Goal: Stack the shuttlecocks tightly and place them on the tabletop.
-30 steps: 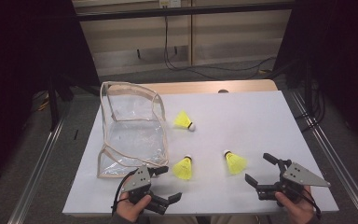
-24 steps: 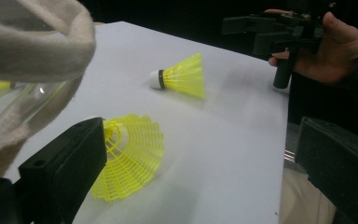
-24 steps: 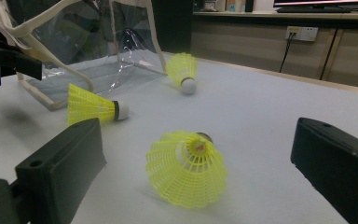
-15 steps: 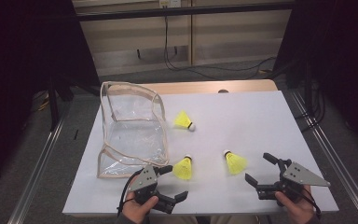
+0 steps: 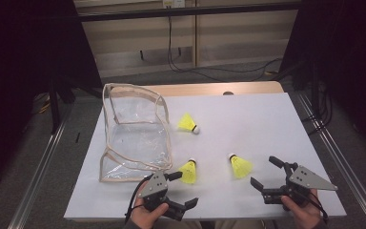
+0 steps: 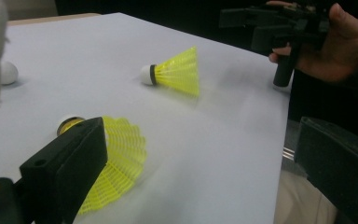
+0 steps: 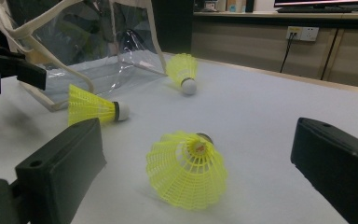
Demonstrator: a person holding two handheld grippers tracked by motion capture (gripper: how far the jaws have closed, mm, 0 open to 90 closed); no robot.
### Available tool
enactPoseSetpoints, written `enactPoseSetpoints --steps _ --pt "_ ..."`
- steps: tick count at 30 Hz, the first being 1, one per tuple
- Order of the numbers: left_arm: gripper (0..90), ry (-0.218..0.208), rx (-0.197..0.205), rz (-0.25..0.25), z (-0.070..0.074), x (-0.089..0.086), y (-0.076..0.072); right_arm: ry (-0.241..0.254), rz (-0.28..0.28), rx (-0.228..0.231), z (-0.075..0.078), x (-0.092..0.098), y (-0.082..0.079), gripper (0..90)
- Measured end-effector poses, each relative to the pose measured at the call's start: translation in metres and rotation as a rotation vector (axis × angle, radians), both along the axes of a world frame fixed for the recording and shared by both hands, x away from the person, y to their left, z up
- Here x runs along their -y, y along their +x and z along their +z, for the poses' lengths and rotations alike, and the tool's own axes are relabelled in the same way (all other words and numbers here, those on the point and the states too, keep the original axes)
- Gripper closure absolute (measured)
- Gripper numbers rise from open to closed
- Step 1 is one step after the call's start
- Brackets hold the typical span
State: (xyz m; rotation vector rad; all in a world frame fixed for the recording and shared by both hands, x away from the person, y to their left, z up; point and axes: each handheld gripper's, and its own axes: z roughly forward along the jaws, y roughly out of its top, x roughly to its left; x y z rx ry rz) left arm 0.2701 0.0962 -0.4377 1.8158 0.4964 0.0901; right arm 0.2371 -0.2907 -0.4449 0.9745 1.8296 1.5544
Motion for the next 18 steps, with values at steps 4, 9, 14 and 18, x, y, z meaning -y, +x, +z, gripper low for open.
enactPoseSetpoints --steps 4,9,14,18 --pt "3.5 0.003 0.007 -0.006 0.002 0.007 -0.002 -0.002 0.000 0.000 0.000 0.000 0.000 1.9" --pt "2.9 0.008 0.018 0.010 0.006 0.022 -0.002 0.000 -0.002 -0.004 0.000 0.000 0.000 1.9" --pt "3.1 0.012 0.019 0.027 0.009 0.034 -0.002 -0.001 0.000 -0.001 0.000 0.000 0.000 1.9" --pt "3.4 0.014 0.028 0.047 0.014 0.044 -0.001 0.003 0.003 -0.004 0.000 0.000 0.000 1.9"
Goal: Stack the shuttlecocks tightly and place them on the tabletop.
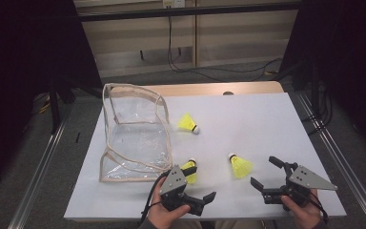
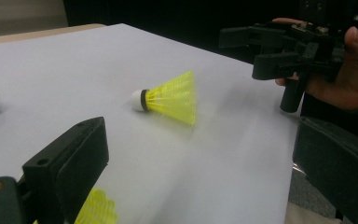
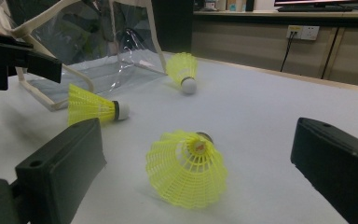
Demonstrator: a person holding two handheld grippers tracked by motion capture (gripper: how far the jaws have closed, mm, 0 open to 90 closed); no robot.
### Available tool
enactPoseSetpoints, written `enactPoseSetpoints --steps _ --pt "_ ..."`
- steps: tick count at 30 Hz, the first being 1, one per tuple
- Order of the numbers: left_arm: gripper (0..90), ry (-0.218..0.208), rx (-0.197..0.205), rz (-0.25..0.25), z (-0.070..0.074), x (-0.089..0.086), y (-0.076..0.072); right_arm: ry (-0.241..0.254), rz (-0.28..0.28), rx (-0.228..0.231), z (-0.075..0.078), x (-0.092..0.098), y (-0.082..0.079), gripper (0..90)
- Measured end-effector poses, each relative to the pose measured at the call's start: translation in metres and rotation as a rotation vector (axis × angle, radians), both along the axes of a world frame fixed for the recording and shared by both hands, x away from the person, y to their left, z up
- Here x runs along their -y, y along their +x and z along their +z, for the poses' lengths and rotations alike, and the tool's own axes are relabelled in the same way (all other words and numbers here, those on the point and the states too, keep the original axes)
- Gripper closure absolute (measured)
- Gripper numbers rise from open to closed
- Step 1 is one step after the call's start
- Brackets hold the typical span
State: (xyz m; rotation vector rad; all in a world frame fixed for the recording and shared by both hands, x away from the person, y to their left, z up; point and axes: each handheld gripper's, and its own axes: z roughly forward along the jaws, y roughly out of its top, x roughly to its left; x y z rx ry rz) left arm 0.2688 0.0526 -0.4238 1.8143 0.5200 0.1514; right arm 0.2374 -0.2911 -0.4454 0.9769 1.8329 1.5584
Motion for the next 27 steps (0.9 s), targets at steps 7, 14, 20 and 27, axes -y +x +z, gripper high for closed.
enactPoseSetpoints --steps 7,14,20,27 --pt "3.2 0.003 0.000 0.041 0.007 0.015 0.007 -0.001 -0.001 -0.004 0.000 0.000 0.000 1.9" --pt "3.3 -0.005 0.007 0.073 0.016 0.025 0.012 -0.002 -0.004 -0.006 -0.001 0.001 0.001 1.9" --pt "3.3 0.005 0.012 0.096 0.022 0.033 0.018 -0.001 -0.005 -0.004 -0.001 0.001 0.002 1.9" --pt "3.4 0.004 -0.009 0.141 0.026 0.040 0.028 0.002 -0.004 -0.010 -0.001 0.000 0.002 1.9"
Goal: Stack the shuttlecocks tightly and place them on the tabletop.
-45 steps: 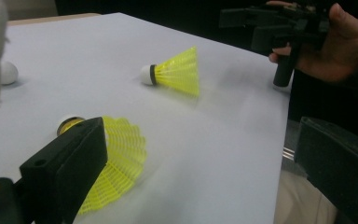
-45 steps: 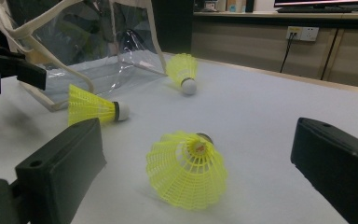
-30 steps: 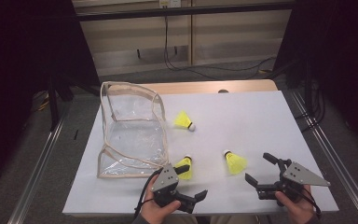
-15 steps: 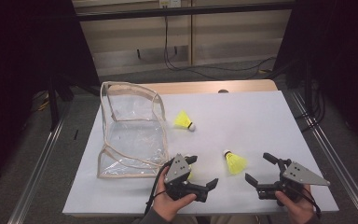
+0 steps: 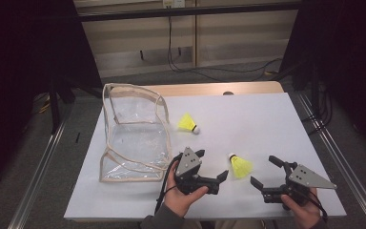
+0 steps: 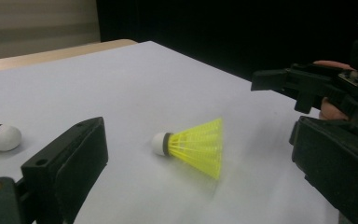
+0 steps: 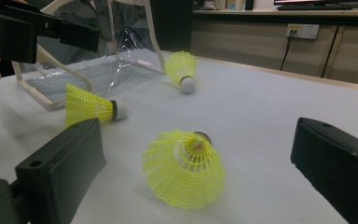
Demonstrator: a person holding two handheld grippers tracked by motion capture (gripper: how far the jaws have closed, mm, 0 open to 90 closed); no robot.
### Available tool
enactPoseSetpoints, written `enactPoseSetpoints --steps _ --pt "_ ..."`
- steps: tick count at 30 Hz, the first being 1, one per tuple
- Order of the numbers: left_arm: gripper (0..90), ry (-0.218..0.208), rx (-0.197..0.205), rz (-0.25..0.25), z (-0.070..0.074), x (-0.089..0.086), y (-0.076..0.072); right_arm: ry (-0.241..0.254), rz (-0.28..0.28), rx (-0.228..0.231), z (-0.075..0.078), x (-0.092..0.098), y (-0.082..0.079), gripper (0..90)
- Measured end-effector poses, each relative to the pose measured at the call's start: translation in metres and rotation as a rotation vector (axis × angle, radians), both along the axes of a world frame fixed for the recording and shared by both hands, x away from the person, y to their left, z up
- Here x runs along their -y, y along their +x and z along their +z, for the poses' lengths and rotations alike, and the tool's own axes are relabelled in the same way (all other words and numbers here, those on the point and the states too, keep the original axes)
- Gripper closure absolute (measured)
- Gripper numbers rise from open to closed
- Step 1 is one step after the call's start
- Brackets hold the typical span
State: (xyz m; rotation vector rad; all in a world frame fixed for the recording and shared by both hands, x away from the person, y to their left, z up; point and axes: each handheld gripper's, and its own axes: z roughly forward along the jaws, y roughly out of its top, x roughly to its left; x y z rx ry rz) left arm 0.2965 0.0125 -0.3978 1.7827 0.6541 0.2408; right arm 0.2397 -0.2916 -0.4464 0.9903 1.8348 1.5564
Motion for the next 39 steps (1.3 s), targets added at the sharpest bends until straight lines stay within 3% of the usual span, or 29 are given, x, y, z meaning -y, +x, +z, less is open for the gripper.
enactPoseSetpoints --steps 11,17,39 --pt "3.4 0.023 -0.019 0.044 0.007 0.013 0.018 -0.002 0.006 0.008 0.000 0.001 0.000 1.9" --pt "3.4 0.015 -0.033 0.091 0.010 0.015 0.029 0.001 0.004 0.005 0.001 0.000 0.000 2.0" --pt "4.0 0.058 -0.055 0.174 0.020 0.025 0.059 -0.003 0.011 0.008 0.001 0.000 -0.001 2.0"
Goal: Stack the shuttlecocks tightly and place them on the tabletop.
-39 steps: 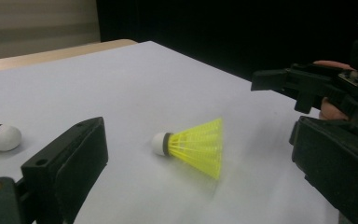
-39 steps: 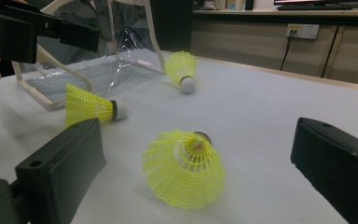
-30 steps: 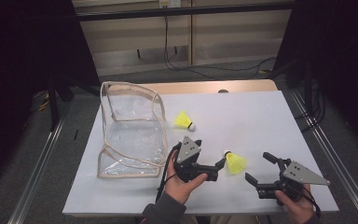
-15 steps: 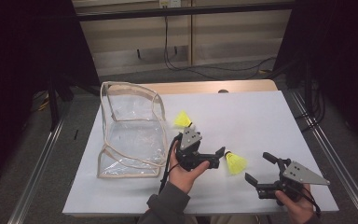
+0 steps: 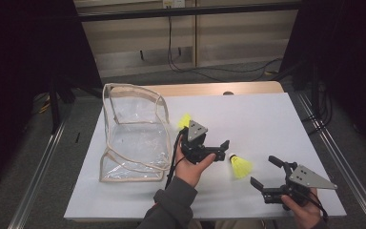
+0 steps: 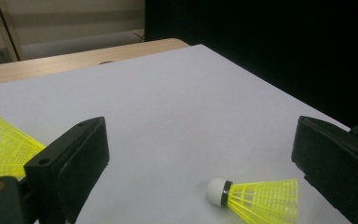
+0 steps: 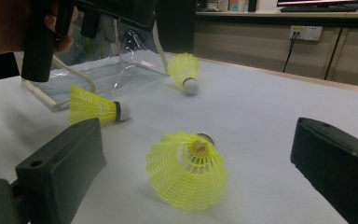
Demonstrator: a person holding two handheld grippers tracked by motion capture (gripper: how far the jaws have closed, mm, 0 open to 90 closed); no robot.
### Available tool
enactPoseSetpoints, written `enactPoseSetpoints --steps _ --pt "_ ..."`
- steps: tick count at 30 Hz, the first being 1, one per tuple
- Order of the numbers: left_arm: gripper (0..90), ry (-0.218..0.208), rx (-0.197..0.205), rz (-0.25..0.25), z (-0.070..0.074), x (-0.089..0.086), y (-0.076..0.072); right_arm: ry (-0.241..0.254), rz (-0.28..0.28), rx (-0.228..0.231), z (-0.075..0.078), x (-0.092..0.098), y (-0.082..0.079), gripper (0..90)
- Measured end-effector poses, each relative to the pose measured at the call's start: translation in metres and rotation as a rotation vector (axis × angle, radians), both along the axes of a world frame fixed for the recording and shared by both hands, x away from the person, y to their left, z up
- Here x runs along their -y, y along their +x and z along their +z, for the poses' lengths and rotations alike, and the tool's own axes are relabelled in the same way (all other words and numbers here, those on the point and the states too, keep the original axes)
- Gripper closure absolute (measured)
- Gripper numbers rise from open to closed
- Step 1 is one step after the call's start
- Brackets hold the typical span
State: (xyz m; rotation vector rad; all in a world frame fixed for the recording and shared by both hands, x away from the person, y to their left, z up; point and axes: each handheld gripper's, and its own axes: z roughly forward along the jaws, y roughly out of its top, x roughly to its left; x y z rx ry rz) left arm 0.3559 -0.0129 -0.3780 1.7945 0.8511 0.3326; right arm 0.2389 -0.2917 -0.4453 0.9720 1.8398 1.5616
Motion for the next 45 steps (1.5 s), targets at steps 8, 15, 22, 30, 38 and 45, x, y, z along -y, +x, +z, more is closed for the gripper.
enactPoseSetpoints --steps 8,15,22,30,38,45 --pt "4.0 0.004 -0.003 0.015 0.001 0.004 0.007 0.000 0.002 0.002 0.000 0.000 0.000 2.0" --pt "3.8 0.016 -0.017 0.012 0.002 0.006 0.017 0.001 0.003 -0.002 0.000 0.000 0.000 2.1" --pt "3.8 0.015 -0.021 0.009 0.007 0.012 0.025 0.002 0.005 0.001 0.000 0.000 0.000 2.1" --pt "3.8 0.028 -0.018 0.031 0.011 0.016 0.034 0.004 0.008 -0.003 -0.001 0.000 0.000 2.0" --pt "3.6 0.057 -0.004 0.048 0.017 0.019 0.046 0.008 0.009 -0.002 -0.001 0.001 0.000 2.0" --pt "3.7 0.046 0.001 0.082 0.019 0.021 0.056 0.008 0.010 -0.003 0.000 0.000 0.000 2.0"
